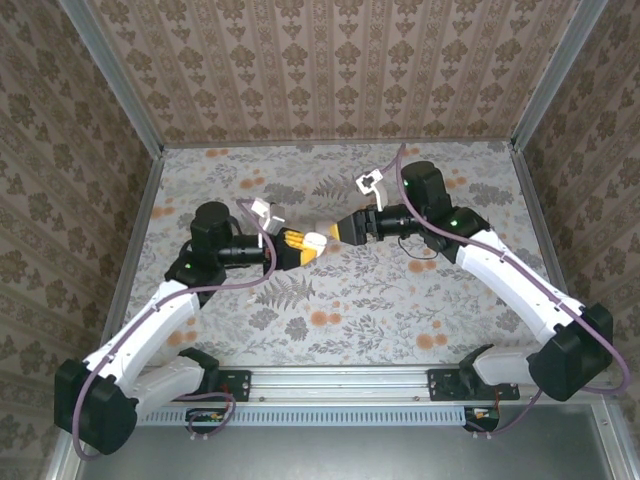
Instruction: Insert the wireless bluetooth earbuds into the charging case
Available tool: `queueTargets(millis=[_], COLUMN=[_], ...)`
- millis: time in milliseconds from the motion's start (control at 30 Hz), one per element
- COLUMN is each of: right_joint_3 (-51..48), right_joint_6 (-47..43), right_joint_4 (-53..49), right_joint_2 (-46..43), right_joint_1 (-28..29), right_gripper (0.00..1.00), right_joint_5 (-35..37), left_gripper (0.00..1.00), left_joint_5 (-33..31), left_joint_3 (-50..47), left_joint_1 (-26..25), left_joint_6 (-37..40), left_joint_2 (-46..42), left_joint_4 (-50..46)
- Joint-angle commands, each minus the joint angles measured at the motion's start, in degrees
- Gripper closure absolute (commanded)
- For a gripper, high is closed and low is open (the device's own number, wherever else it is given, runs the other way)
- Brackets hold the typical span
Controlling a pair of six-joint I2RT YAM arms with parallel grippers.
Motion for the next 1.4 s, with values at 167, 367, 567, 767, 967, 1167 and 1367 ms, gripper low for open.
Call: queueTargets(millis=[167,367,567,767,967,1167,1367], right_joint_3=[-1.3,-4.0,-6.6,-10.0,-6.4,3.3,12.8], right_joint_6=[1.0,4.3,9.5,19.3,23.9,25.8,26.6], right_joint_4=[1.4,6.4,5.9,3.8,4.7,5.2,4.2], right_joint_2=[-3.3,-3.5,-3.0,1.4,14.8,28.2,40.3], right_joint_1=[2.8,4.4,5.5,7.0,13.9,21.7,26.4], right_gripper=[0.28,0.27,0.25,0.27,0.34,0.44,0.56], right_joint_5=[3.0,6.9,18.8,29.2,31.8,32.5,30.9], left_gripper=[1.0,1.0,1.0,1.0,1.0,1.0,1.0], left_joint_5=[-0.7,-0.8,-3.6,-8.6,-10.8,-13.5,-18.4], left_joint_3=[-2.1,-2.2,-2.6,-3.7,-7.6,-10.1,-9.5], left_joint_1=[1.4,1.5,4.0,11.4,24.2,33.5,35.0], left_joint_6=[-3.2,-3.9,-3.2,-2.9,-9.0,-11.5,-9.0], left_joint_2=[-1.6,-2.2,-4.4,-8.9,-13.3,-16.0,-17.0], left_joint_4=[3.6,3.4,-0.5,-9.0,-10.5,-12.5,-16.2])
